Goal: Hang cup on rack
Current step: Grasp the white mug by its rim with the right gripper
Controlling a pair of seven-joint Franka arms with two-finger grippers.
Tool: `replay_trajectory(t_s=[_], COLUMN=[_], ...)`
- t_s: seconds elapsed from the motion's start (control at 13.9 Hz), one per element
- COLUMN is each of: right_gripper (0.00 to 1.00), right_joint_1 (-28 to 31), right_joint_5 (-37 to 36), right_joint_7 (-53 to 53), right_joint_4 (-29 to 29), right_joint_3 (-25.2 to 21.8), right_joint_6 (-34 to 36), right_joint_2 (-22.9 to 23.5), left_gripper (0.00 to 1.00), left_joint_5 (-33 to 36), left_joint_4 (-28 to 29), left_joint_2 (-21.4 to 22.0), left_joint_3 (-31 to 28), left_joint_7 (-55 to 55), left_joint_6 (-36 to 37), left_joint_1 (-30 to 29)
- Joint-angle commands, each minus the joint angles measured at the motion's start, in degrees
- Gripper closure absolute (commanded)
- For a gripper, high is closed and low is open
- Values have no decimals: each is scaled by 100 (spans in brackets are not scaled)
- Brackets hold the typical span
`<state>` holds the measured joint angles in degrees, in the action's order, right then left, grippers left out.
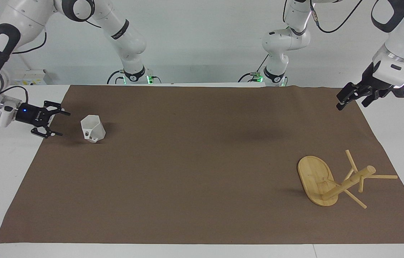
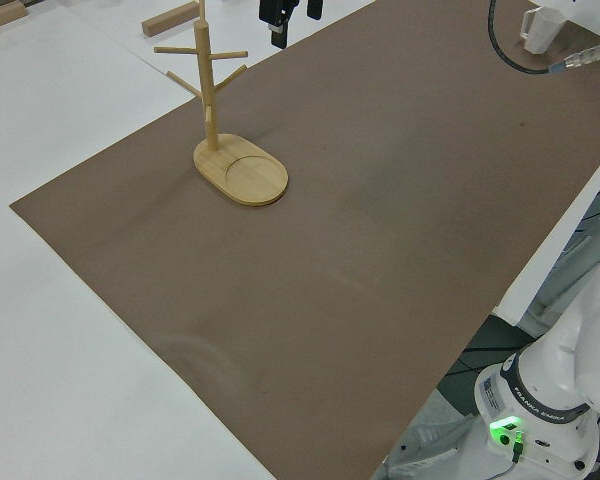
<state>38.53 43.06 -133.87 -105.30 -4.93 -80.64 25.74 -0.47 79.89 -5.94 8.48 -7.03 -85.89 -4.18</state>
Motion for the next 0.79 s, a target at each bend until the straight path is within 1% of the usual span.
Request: replay_trajectory(t_s=[0.0,0.07,0.22,0.29,0.58,0.72], right_gripper=[0,0,0,0,0,0], right_joint_1=[110,145,137,128,102,93], right_joint_5=[238,403,545,598,616,668], right_joint_7=[-577,-727,-1061,-1114,-1395,-1527], right_joint_4=[-113,-235,-630,-710,-728,-859], right_joint_3=[80,80,80,80,97,132], right_joint_6=[109,118,75,66,109,92], right_joint_2=[220,308,317,309,291,273], left_gripper=[0,0,0,0,0,0], left_joint_5=[82,82,82,82,82,82], left_joint_4=[202,203,202,203,194,194], left_joint_2=[181,181,181,181,181,181], left_joint_3=[48,48,48,48,48,48], left_joint_7=[-52,-52,-61,-53,-53,-52], left_joint_6=[11,11,11,11,11,11], left_joint_1=[-74,-74,-74,-74,-74,-74])
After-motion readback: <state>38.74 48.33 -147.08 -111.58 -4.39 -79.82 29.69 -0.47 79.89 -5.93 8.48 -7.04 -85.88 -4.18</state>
